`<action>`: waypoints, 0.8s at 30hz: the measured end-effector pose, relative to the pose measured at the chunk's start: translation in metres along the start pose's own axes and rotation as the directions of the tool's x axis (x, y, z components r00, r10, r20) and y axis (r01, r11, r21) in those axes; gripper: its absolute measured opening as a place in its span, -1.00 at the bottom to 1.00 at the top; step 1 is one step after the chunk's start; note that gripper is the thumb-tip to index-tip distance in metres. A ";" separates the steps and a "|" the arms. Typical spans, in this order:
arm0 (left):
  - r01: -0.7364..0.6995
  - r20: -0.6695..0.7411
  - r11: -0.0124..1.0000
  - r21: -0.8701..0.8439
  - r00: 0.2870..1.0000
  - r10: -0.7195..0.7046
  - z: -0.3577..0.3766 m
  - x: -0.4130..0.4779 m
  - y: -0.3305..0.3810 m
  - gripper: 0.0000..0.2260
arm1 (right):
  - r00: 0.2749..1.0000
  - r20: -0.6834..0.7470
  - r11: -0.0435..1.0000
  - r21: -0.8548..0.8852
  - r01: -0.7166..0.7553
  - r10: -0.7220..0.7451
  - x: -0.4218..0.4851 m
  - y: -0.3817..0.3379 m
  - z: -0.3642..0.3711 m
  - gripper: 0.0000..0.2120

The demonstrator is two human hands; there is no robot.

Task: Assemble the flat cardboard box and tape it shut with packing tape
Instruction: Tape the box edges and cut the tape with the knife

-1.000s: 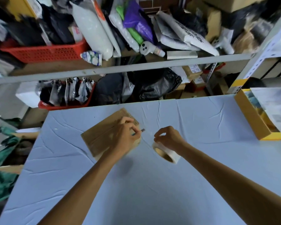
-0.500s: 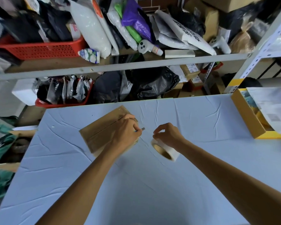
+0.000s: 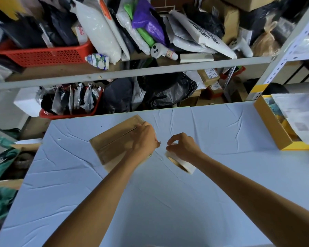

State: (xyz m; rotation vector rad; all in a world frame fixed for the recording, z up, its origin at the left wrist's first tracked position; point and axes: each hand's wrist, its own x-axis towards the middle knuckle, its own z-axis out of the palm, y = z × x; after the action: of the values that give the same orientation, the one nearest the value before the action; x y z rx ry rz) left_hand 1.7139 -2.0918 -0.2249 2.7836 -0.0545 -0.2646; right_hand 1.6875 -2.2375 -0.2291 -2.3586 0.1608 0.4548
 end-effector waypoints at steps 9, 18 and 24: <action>-0.045 -0.072 0.991 -0.122 0.997 0.037 0.001 -0.006 -0.014 -0.89 | 0.997 0.078 0.989 -0.150 0.002 0.010 -0.006 0.017 0.000 -0.85; -0.133 -0.118 0.953 -0.273 0.988 0.104 -0.003 -0.016 -0.026 -0.94 | 0.969 0.243 0.970 -0.224 0.097 -0.040 -0.009 0.051 0.002 -0.92; -0.132 -0.105 0.952 -0.277 0.989 0.107 -0.006 -0.017 -0.024 -0.94 | 0.999 0.036 0.986 -0.160 -0.034 0.040 -0.006 0.058 0.009 -0.76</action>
State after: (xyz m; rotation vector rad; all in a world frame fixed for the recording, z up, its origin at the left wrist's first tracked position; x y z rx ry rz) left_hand 1.6982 -2.0658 -0.2249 2.4912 -0.1514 -0.1078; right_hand 1.6652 -2.2745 -0.2696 -2.5047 0.1552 0.5501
